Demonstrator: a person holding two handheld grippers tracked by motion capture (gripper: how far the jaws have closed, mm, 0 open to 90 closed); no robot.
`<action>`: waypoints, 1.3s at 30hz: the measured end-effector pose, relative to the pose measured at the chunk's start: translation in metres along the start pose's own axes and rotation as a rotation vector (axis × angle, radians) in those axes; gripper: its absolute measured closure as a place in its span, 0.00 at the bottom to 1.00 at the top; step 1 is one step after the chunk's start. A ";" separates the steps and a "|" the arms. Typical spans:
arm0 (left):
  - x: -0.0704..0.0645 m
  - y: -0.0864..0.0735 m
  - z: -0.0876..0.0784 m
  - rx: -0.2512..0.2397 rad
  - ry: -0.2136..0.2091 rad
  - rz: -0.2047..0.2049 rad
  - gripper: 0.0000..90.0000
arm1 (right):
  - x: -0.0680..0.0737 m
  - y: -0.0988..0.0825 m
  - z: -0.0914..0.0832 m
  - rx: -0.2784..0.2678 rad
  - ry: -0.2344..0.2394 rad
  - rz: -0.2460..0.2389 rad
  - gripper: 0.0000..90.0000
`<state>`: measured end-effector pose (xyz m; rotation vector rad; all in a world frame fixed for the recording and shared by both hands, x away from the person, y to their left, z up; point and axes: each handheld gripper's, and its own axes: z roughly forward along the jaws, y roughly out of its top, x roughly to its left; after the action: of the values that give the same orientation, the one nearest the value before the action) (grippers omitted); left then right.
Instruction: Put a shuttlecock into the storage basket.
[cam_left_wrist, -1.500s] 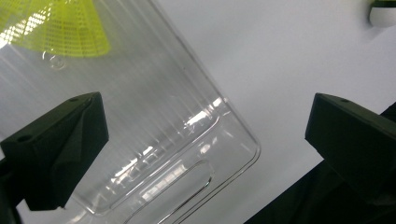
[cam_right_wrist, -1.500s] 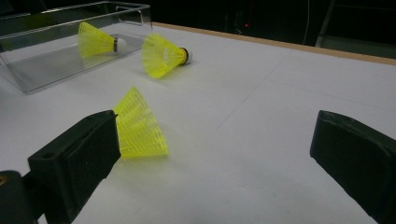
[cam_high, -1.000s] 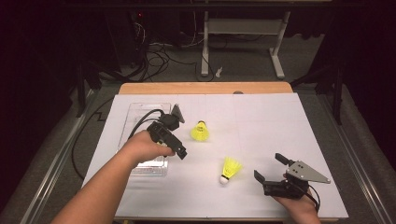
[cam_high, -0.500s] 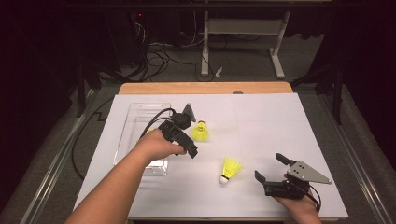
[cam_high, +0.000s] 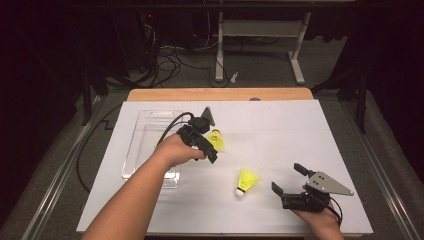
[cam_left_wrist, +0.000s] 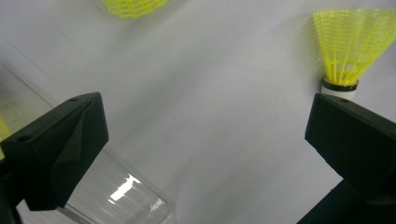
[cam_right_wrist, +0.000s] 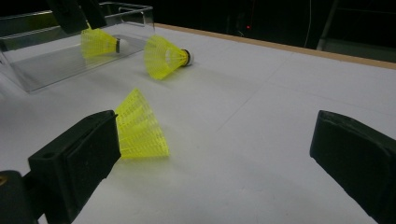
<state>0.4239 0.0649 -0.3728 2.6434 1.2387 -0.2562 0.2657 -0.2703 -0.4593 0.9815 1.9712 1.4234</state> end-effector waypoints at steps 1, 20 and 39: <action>0.002 0.002 0.001 -0.003 -0.005 -0.006 0.01 | 0.000 0.000 0.000 0.000 0.001 0.002 0.02; 0.016 0.033 0.011 -0.023 0.029 -0.037 0.06 | -0.001 0.000 -0.001 -0.006 0.005 0.012 0.03; 0.038 0.042 0.031 -0.056 0.064 -0.061 0.46 | -0.002 0.000 -0.003 -0.009 0.011 0.018 0.03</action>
<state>0.4782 0.0584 -0.4070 2.5886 1.3284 -0.1454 0.2643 -0.2734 -0.4586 0.9915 1.9675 1.4489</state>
